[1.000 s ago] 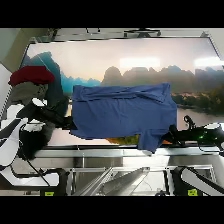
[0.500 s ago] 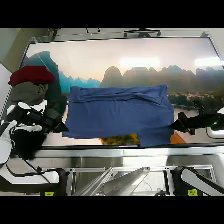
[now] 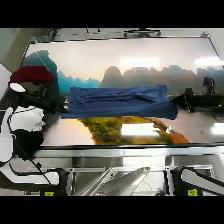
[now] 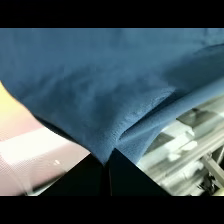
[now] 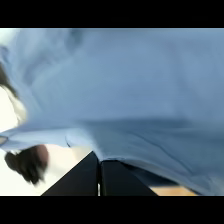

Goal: Fold the shirts.

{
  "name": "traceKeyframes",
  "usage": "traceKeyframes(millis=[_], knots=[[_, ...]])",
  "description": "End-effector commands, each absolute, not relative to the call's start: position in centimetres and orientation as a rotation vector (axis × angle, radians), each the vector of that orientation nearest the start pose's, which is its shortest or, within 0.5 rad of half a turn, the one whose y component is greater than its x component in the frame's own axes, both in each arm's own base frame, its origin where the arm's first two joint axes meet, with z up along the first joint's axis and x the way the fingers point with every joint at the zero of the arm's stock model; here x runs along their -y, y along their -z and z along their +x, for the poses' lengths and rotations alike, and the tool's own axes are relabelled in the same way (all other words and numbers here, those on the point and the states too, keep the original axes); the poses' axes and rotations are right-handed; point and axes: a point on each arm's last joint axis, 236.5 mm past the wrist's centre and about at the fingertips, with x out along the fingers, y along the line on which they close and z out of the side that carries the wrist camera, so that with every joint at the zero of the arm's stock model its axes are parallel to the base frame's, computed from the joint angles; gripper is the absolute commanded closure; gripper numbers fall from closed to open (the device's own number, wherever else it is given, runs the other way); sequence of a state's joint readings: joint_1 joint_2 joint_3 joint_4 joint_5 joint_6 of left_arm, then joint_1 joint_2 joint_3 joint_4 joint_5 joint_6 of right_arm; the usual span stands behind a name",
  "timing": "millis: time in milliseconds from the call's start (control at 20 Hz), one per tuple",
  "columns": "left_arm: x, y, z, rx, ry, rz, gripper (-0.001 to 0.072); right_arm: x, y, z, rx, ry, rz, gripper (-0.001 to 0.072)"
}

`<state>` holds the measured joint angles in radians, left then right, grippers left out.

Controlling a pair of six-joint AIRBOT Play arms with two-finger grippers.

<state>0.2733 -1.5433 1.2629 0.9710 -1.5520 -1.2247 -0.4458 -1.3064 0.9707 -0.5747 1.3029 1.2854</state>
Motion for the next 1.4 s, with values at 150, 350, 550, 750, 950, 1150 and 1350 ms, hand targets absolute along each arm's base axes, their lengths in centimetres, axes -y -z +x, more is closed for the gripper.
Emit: traceKeyframes(millis=[150,350,550,750,950,1150,1350], knots=[[4.5,2.5,43.8,-1.492,0.43,-0.426,0.0701,-3.9,-2.1,49.2,-0.951,-0.376,0.89,0.0688],[4.2,6.5,46.7,-1.528,0.389,-0.348,0.07,-4.4,4.1,50.9,-1.051,-0.343,0.849,0.0688],[5.0,9.7,47.1,-1.611,0.387,-0.318,0.0702,-3.1,9.9,49.0,-1.186,-0.291,0.709,0.0688],[2.2,9.2,48.6,-1.594,0.275,-0.131,0.0708,-1.0,10.6,48.4,-1.216,-0.256,0.57,0.0688],[3.9,7.1,50.2,-1.524,0.317,-0.133,0.0707,-0.8,10.5,48.6,-1.21,-0.25,0.565,0.0688],[4.8,7.0,49.6,-1.547,0.336,-0.118,0.0661,-1.0,9.3,49.1,-1.197,-0.276,0.553,0.0677],[5.1,7.0,49.2,-1.564,0.345,-0.114,0.0393,-0.6,4.6,50.0,-1.166,-0.344,0.511,0.0128]])
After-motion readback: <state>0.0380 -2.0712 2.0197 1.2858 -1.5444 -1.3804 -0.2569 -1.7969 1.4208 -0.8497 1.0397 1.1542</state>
